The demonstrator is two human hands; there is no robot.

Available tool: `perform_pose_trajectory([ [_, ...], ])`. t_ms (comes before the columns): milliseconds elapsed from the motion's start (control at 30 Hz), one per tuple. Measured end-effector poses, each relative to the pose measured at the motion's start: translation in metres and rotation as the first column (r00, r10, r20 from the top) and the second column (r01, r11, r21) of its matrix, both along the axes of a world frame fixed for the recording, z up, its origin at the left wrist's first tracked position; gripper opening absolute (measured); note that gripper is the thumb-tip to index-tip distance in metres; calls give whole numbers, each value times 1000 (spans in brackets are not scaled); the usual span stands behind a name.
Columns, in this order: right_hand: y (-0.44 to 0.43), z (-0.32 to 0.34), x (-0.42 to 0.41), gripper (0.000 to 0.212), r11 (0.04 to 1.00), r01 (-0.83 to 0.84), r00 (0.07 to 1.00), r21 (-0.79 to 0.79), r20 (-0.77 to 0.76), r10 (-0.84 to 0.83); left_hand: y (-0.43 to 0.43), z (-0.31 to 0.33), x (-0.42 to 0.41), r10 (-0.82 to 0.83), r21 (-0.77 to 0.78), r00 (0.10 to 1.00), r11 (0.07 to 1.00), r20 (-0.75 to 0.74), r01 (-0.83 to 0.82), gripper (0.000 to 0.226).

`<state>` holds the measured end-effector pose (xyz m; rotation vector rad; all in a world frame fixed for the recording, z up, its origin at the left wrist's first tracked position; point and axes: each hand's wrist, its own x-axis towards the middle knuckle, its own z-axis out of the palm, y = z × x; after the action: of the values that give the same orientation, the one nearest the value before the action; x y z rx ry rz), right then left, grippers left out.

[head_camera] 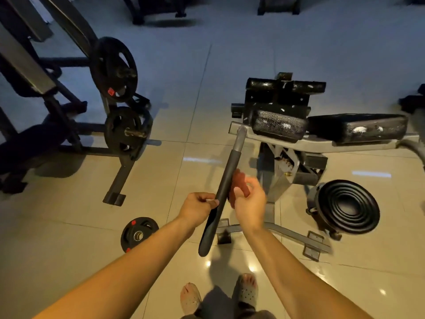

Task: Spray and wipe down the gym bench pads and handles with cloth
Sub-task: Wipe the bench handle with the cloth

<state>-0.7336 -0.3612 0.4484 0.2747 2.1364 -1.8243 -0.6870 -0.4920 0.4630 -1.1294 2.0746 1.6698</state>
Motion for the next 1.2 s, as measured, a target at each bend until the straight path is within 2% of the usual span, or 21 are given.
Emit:
perform_pose_trajectory([
  [100, 15, -9, 30, 26, 995, -101, 989, 12, 107, 99, -3, -3, -1, -2, 28, 1000, 1000, -9, 2, 9],
  [167, 14, -8, 14, 18, 1000, -3, 991, -3, 134, 3, -4, -1, 0, -11, 28, 1000, 1000, 1, 11, 7],
  [233, 5, -5, -14, 27, 994, 110, 989, -27, 105, -107, -4, 1, 1, -37, 28, 999, 999, 8, 36, 7],
  [300, -8, -1, -30, 36, 993, 122, 992, 3, 30, -122, -6, 2, 2, -74, 38, 996, 997, 38, 73, 13],
  [400, -14, 7, 7, 38, 986, 40, 995, 160, -96, -25, -13, 1, 5, -62, 103, 992, 993, 109, 51, 13],
  [467, -4, 11, 48, 37, 970, -42, 986, 239, -149, 79, -19, -1, 7, -24, 176, 992, 984, 125, 1, 22],
  [533, 7, 16, 82, 36, 937, -214, 949, 277, -167, 266, -23, -1, 11, -18, 216, 993, 976, 115, -8, 29],
  [600, 15, 19, 81, 33, 906, -308, 927, 290, -124, 355, -25, -2, 16, -34, 238, 993, 971, 116, 5, 29],
  [667, 13, 31, 55, 34, 947, -204, 960, 247, -141, 243, -26, -3, 19, -36, 258, 993, 966, 116, 5, 28],
  [733, 4, 41, 24, 38, 972, -69, 954, 225, -270, 130, -26, -5, 22, -32, 278, 992, 960, 118, -2, 28],
  [767, -4, 44, 13, 37, 970, -50, 938, 238, -322, 128, -27, -5, 23, -23, 295, 993, 956, 119, -13, 26],
  [933, -22, 19, 20, 31, 870, -111, 894, 481, -335, 299, -30, -1, 24, 9, 418, 992, 907, 122, -60, 31],
  [1000, -21, 12, 39, 32, 802, -195, 876, 565, -268, 401, -30, 2, 23, -9, 462, 993, 885, 121, -48, 39],
  [1100, -15, 10, 81, 30, 731, -303, 837, 611, -196, 510, -33, -2, 30, 12, 514, 992, 855, 128, -76, 51],
  [1167, -7, 5, 109, 26, 705, -377, 782, 601, -201, 590, -36, -7, 35, 7, 518, 991, 852, 134, -76, 56],
  [1200, -4, 3, 118, 24, 666, -442, 755, 601, -151, 638, -38, -9, 37, -8, 517, 992, 854, 130, -61, 57],
])
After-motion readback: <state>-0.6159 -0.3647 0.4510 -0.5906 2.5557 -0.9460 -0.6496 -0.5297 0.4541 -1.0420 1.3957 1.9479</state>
